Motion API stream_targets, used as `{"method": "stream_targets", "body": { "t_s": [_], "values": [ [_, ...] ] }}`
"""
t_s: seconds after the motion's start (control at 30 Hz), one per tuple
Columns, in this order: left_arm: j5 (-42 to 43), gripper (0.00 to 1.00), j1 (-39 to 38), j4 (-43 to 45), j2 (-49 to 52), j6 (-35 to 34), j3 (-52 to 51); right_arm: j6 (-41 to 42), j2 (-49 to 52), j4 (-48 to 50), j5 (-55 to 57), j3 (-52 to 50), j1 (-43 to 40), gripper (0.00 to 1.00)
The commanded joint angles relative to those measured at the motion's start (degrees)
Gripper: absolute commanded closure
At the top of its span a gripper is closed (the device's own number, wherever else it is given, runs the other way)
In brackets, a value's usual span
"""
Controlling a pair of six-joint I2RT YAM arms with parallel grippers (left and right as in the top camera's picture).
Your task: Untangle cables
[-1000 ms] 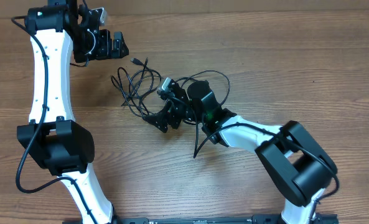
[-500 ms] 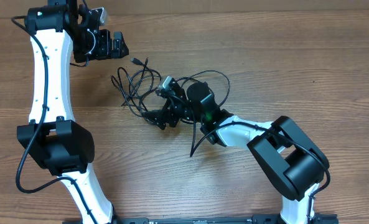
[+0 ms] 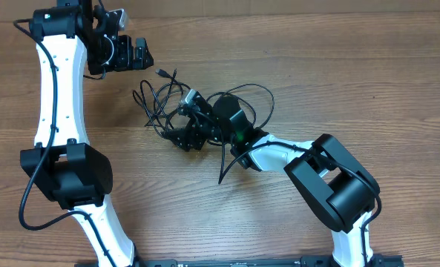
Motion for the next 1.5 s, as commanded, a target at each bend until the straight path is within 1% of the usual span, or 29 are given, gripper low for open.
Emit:
{"method": "stream_targets", "body": {
  "t_s": [0.0, 0.03, 0.07, 0.1, 0.17, 0.2, 0.23, 0.4, 0.63, 0.83, 1.03, 1.23, 1.47],
  "values": [
    [-0.37, 0.0, -0.37, 0.22, -2.14, -0.13, 0.85, 0.26, 0.72, -0.92, 0.2, 1.57, 0.2, 0.3],
    [-0.37, 0.0, -0.37, 0.22, -2.14, -0.13, 0.85, 0.26, 0.72, -1.49, 0.2, 1.57, 0.2, 0.36],
    [-0.37, 0.0, -0.37, 0.22, -2.14, -0.13, 0.85, 0.26, 0.72, -2.49, 0.2, 1.57, 0.2, 0.46],
    [-0.37, 0.0, -0.37, 0.22, -2.12, -0.11, 0.85, 0.26, 0.72, -3.48, 0.2, 1.57, 0.2, 0.62],
    [-0.37, 0.0, -0.37, 0.22, -2.12, -0.13, 0.85, 0.26, 0.72, -5.22, 0.17, 1.57, 0.2, 0.83],
    [-0.37, 0.0, -0.37, 0.22, -2.14, -0.13, 0.85, 0.26, 0.72, -6.12, 0.17, 1.57, 0.2, 0.9],
    [-0.37, 0.0, -0.37, 0.22, -2.14, -0.13, 0.85, 0.26, 0.72, -6.69, 0.17, 1.57, 0.2, 0.92],
    [-0.37, 0.0, -0.37, 0.22, -2.12, -0.13, 0.85, 0.26, 0.7, -6.62, 0.17, 1.57, 0.17, 0.96],
    [-0.37, 0.0, -0.37, 0.22, -2.14, -0.13, 0.85, 0.26, -3.54, -9.25, -0.04, 1.57, -1.84, 0.96],
    [-0.37, 0.01, -0.37, 0.22, -2.12, -0.13, 0.85, 0.24, -13.03, -15.96, -0.04, 1.62, -6.99, 0.96],
    [-0.37, 0.0, -0.37, 0.22, -2.14, -0.13, 0.85, 0.04, -25.75, -21.51, -0.04, 1.62, -12.87, 0.96],
    [-0.37, 0.0, -0.37, 0.22, -2.14, -0.13, 0.85, -0.02, -36.54, -21.68, -0.02, 1.62, -16.22, 0.96],
    [-0.37, 0.0, -0.37, 0.22, -2.14, -0.13, 0.85, -0.17, -43.52, -20.37, 0.2, 2.05, -17.55, 0.96]
  ]
}}
